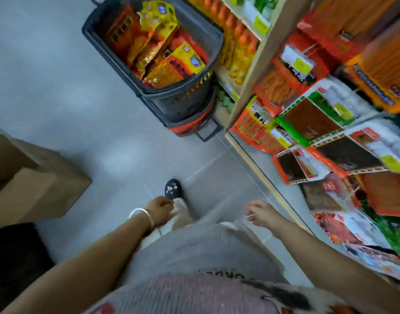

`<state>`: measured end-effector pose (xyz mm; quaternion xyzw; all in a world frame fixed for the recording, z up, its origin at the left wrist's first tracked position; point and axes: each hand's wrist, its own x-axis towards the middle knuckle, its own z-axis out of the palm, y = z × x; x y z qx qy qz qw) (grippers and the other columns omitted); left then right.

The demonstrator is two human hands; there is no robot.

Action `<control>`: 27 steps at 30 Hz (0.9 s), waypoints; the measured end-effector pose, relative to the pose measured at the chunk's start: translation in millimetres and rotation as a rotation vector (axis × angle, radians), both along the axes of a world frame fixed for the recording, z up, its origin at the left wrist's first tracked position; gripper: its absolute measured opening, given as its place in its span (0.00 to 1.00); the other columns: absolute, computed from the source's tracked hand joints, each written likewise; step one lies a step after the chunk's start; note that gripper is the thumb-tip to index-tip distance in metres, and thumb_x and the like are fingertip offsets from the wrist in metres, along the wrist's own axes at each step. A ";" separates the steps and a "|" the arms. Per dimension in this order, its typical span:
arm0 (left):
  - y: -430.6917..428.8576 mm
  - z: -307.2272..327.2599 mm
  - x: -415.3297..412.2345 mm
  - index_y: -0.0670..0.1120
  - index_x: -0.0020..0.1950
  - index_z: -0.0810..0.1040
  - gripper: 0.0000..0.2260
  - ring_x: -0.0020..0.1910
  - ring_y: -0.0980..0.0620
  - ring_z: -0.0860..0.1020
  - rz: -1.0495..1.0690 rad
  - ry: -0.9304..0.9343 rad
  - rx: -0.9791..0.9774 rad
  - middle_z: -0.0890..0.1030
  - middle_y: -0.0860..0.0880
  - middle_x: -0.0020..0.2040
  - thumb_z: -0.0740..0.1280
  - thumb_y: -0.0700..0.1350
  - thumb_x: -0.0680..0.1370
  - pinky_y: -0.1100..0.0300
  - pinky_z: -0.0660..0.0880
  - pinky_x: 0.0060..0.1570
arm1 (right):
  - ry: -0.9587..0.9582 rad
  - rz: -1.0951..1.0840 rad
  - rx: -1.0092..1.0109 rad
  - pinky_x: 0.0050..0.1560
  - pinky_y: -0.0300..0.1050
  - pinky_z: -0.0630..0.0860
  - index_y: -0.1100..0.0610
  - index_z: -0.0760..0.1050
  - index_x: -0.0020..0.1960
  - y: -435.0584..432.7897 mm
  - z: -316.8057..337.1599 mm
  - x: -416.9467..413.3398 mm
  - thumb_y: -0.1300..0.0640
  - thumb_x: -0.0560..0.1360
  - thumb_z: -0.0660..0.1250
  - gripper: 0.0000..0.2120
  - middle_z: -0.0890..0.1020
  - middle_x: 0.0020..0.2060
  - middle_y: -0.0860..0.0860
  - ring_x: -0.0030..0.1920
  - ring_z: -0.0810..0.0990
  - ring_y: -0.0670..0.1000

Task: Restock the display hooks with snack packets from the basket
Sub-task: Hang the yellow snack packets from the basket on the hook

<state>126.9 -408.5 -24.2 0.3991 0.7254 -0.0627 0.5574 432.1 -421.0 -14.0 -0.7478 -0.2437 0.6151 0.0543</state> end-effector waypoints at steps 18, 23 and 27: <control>159.6 -10.4 -128.6 0.40 0.54 0.77 0.08 0.37 0.50 0.75 0.370 -0.086 -0.064 0.77 0.43 0.46 0.61 0.35 0.77 0.64 0.74 0.38 | 0.018 0.164 0.227 0.29 0.29 0.70 0.56 0.75 0.53 235.5 1.3 -173.5 0.61 0.79 0.59 0.07 0.80 0.42 0.51 0.35 0.77 0.46; 246.1 7.6 -131.3 0.45 0.57 0.75 0.09 0.47 0.51 0.78 0.398 -0.175 0.016 0.79 0.48 0.52 0.60 0.39 0.79 0.60 0.72 0.48 | 0.165 0.020 0.305 0.29 0.30 0.72 0.58 0.73 0.56 337.4 11.9 -201.6 0.62 0.79 0.60 0.07 0.79 0.40 0.52 0.33 0.76 0.46; 324.3 28.8 -132.3 0.47 0.57 0.76 0.09 0.47 0.55 0.79 0.321 -0.221 0.139 0.80 0.50 0.52 0.61 0.41 0.80 0.65 0.72 0.46 | 0.218 -0.154 0.258 0.37 0.37 0.75 0.56 0.71 0.61 415.5 5.3 -217.3 0.59 0.78 0.62 0.12 0.81 0.45 0.52 0.41 0.80 0.48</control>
